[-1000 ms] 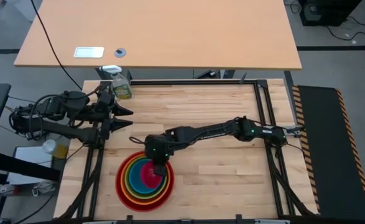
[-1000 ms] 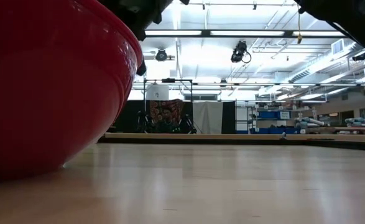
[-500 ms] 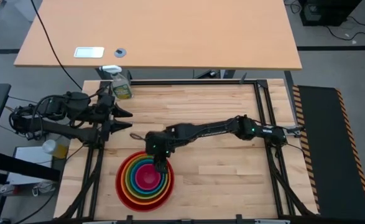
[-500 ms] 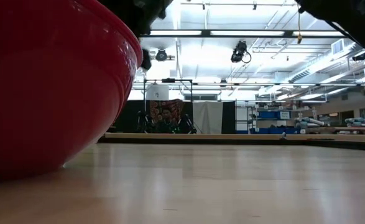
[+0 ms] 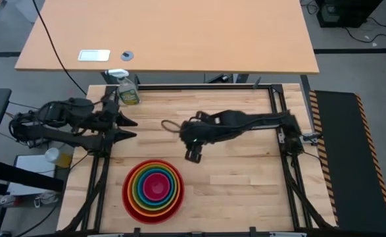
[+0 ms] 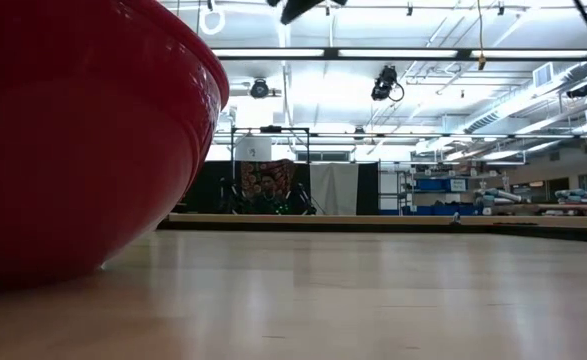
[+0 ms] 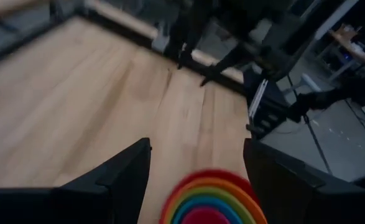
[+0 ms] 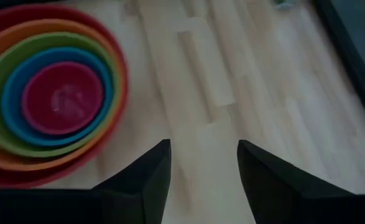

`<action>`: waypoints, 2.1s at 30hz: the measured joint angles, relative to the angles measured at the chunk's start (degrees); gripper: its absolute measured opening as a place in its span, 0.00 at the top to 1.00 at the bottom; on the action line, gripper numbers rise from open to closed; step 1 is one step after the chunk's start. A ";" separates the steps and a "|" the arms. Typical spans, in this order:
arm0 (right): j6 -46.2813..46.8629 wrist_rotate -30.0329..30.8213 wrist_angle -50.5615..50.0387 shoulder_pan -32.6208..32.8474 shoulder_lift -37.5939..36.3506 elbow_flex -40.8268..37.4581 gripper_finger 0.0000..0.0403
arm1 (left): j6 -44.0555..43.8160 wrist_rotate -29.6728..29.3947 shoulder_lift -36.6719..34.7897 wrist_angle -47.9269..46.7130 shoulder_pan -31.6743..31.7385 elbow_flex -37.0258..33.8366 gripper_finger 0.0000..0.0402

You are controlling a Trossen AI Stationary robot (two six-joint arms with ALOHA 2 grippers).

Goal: Nest bowls inside each other
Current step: Return to Home Position

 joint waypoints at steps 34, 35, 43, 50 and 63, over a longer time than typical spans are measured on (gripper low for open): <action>22.88 -6.85 66.39 -18.06 -77.44 -102.73 0.61 | -9.39 -19.98 -28.28 37.87 0.07 -35.76 0.37; 23.36 -7.03 66.37 -18.41 -79.03 -103.66 0.61 | -10.26 -20.44 -29.30 38.05 0.07 -36.67 0.38; 27.92 -8.10 66.51 -19.99 -89.28 -112.70 0.61 | -12.01 -24.73 -35.26 39.67 0.07 -42.84 0.49; 32.96 -8.76 74.38 -20.30 -94.02 -121.34 0.61 | -16.17 -24.86 -36.19 42.27 0.07 -48.03 0.56; 37.34 -8.48 81.28 -20.51 -97.10 -128.85 0.61 | -21.83 -23.04 -36.21 51.12 0.07 -57.75 0.68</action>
